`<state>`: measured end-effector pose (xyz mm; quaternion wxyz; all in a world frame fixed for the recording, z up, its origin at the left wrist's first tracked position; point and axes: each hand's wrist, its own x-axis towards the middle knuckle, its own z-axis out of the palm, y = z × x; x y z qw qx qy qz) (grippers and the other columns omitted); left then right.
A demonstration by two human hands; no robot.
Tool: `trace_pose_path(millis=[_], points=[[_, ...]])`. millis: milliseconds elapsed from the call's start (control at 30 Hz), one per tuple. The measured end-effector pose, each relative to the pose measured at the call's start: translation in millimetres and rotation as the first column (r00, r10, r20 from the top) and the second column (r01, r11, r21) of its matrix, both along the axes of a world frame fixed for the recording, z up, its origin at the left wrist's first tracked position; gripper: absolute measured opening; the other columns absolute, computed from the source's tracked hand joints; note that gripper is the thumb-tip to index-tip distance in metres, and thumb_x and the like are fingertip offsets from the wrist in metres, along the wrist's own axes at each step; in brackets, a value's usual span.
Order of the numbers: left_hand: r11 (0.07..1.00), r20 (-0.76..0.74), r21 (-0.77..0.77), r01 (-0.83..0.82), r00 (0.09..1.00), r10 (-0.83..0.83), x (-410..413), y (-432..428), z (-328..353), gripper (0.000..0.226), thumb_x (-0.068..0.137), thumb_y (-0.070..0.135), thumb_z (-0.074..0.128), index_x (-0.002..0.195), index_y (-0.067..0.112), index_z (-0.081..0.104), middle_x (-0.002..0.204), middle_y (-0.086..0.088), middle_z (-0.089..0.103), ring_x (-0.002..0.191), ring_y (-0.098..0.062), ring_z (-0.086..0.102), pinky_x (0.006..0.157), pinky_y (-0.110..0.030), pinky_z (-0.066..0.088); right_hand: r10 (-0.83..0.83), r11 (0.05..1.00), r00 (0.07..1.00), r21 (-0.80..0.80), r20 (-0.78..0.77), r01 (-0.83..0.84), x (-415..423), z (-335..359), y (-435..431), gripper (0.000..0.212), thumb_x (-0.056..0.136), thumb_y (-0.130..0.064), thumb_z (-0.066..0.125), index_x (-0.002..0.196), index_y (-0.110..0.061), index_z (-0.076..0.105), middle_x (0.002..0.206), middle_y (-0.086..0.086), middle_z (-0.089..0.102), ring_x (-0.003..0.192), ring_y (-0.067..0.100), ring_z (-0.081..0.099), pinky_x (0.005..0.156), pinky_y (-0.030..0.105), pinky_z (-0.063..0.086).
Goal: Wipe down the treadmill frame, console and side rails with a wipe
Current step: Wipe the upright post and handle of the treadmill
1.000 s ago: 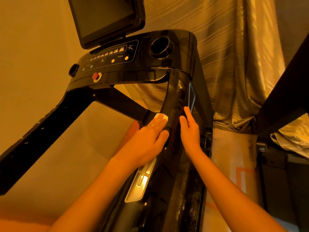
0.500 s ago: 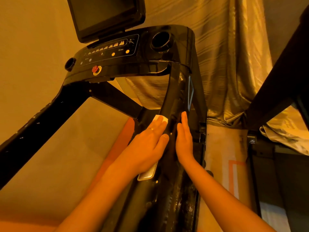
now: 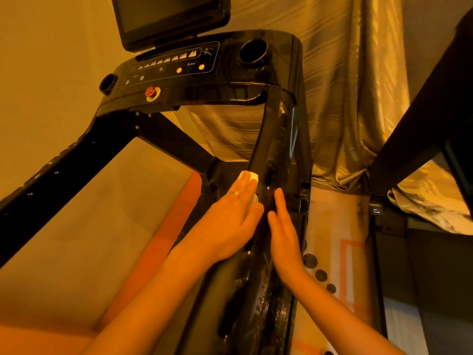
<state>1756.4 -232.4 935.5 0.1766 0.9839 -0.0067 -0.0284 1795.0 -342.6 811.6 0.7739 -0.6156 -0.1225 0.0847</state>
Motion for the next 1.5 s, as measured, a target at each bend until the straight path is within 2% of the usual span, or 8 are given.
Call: trace_pose_path(millis=[167, 333, 500, 667, 967, 1133, 1300, 1500], points=[[0.999, -0.041, -0.004, -0.053, 0.998, 0.052, 16, -5, 8, 0.058, 0.108, 0.038, 0.03, 0.161, 0.019, 0.012, 0.169, 0.0, -0.001, 0.154, -0.012, 0.002, 0.124, -0.04, 0.017, -0.082, 0.996, 0.997, 0.036, -0.01, 0.082, -17, 2, 19, 0.05, 0.098, -0.044, 0.032, 0.145, -0.05, 0.014, 0.157, -0.031, 0.013, 0.146, -0.012, 0.012, 0.118, 0.014, 0.014], [0.999, -0.007, -0.008, -0.041, 0.999, 0.041, -13, -4, 4, 0.058, 0.109, 0.04, 0.03, 0.161, 0.024, 0.011, 0.169, 0.003, 0.002, 0.154, -0.012, 0.008, 0.12, -0.033, 0.017, -0.086, 0.995, 0.996, 0.042, 0.003, 0.086, -16, -3, 21, 0.053, 0.098, -0.044, 0.031, 0.148, -0.043, 0.013, 0.161, -0.023, 0.012, 0.148, -0.005, 0.011, 0.124, 0.027, 0.012], [0.998, -0.014, -0.037, -0.048, 0.999, 0.047, -39, -3, 1, 0.057, 0.108, 0.04, 0.03, 0.161, 0.026, 0.01, 0.168, 0.007, 0.002, 0.153, -0.011, 0.013, 0.119, -0.031, 0.02, -0.102, 0.994, 0.995, 0.033, -0.002, 0.102, -15, -4, 22, 0.061, 0.099, -0.044, 0.031, 0.156, -0.034, 0.013, 0.164, -0.017, 0.012, 0.149, -0.004, 0.013, 0.123, 0.025, 0.014], [0.997, -0.054, 0.02, -0.08, 0.995, 0.081, -12, -7, 5, 0.06, 0.108, 0.04, 0.029, 0.162, 0.021, 0.01, 0.169, 0.0, 0.002, 0.154, -0.021, 0.012, 0.124, -0.046, 0.017, -0.107, 0.994, 0.994, 0.016, 0.01, 0.106, -14, -6, 22, 0.054, 0.108, -0.03, 0.031, 0.158, -0.023, 0.012, 0.165, -0.01, 0.011, 0.15, 0.001, 0.011, 0.125, 0.031, 0.012], [0.997, -0.034, 0.013, -0.07, 0.997, 0.07, -93, -5, 2, 0.054, 0.109, 0.042, 0.03, 0.16, 0.031, 0.018, 0.168, 0.009, 0.006, 0.151, -0.018, 0.023, 0.115, -0.03, 0.022, -0.074, 0.994, 0.997, -0.079, 0.016, 0.075, -22, 7, 11, 0.053, 0.11, -0.029, 0.029, 0.16, -0.022, 0.012, 0.166, -0.008, 0.012, 0.149, 0.002, 0.013, 0.115, 0.015, 0.013], [0.996, -0.046, 0.017, -0.087, 0.995, 0.088, -69, -10, 6, 0.056, 0.109, 0.039, 0.028, 0.161, 0.022, 0.017, 0.169, 0.003, 0.004, 0.153, -0.023, 0.018, 0.122, -0.041, 0.016, -0.045, 0.997, 0.999, -0.067, 0.02, 0.046, -57, 2, -3, 0.052, 0.109, -0.028, 0.034, 0.158, -0.025, 0.017, 0.163, -0.013, 0.018, 0.141, -0.008, 0.017, 0.101, -0.004, 0.018], [0.996, -0.017, -0.043, -0.078, 0.997, 0.077, -99, -8, 6, 0.051, 0.109, 0.038, 0.031, 0.158, 0.026, 0.026, 0.168, 0.006, 0.01, 0.149, -0.025, 0.028, 0.12, -0.043, 0.026, -0.065, 0.998, 0.998, -0.003, 0.011, 0.065, -87, 0, 9, 0.051, 0.11, -0.03, 0.031, 0.158, -0.029, 0.013, 0.161, -0.02, 0.013, 0.147, -0.005, 0.013, 0.123, 0.024, 0.014], [0.994, 0.028, -0.088, -0.07, 0.997, 0.073, -131, -10, 6, 0.049, 0.109, 0.035, 0.033, 0.157, 0.026, 0.03, 0.168, 0.006, 0.012, 0.147, -0.02, 0.033, 0.113, -0.033, 0.03, -0.136, 0.99, 0.991, 0.034, -0.017, 0.136, -90, -1, 18, 0.063, 0.099, -0.045, 0.031, 0.158, -0.029, 0.016, 0.165, -0.013, 0.015, 0.15, 0.002, 0.015, 0.125, 0.032, 0.014]])
